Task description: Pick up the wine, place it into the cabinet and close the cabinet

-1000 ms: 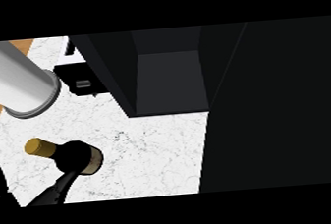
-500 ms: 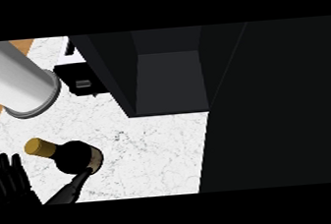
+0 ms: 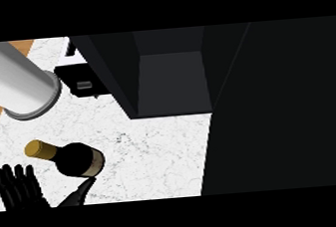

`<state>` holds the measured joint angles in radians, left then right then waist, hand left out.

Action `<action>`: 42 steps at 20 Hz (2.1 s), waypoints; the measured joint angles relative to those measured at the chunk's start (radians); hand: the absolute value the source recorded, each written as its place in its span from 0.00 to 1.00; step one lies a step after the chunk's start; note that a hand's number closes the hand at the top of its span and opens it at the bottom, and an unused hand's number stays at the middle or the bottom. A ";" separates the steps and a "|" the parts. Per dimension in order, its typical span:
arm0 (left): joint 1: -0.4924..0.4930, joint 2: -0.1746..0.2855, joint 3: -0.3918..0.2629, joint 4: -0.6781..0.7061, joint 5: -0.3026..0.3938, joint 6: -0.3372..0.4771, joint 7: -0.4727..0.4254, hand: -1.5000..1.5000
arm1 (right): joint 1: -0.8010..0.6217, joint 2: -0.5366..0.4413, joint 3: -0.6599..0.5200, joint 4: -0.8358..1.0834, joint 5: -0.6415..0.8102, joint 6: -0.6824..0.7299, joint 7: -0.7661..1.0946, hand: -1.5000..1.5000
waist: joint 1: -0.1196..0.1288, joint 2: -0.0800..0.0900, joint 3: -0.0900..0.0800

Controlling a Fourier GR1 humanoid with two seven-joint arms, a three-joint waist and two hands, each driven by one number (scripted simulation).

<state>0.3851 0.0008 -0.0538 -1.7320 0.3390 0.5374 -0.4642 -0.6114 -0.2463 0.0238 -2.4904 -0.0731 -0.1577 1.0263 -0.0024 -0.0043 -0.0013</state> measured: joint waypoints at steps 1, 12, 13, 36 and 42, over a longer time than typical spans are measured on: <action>-0.006 0.000 0.001 0.012 0.004 -0.002 -0.005 0.00 | -0.006 -0.001 0.000 0.002 0.000 -0.001 0.001 0.00 | 0.000 0.000 0.000; -0.108 0.001 0.099 0.282 0.122 -0.142 -0.136 0.00 | -0.029 -0.002 0.017 0.005 0.004 -0.012 0.008 0.00 | -0.002 0.001 0.000; -0.122 0.001 0.106 0.315 0.142 -0.162 -0.152 0.00 | -0.025 -0.001 0.015 0.006 0.004 -0.011 0.003 0.00 | -0.002 0.001 0.000; -0.333 0.028 0.197 0.668 0.194 -0.383 -0.338 1.00 | -0.039 -0.028 -0.005 0.002 -0.003 -0.030 0.028 0.00 | -0.004 0.000 0.002; -0.371 0.057 0.156 0.667 0.072 -0.289 -0.396 1.00 | -0.047 -0.034 -0.022 0.011 -0.010 -0.029 0.022 0.00 | -0.006 -0.001 0.003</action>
<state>0.0138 0.0576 0.1025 -1.0652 0.4110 0.2485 -0.8598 -0.6586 -0.2798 0.0017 -2.4799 -0.0830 -0.1869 1.0480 -0.0086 -0.0049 0.0017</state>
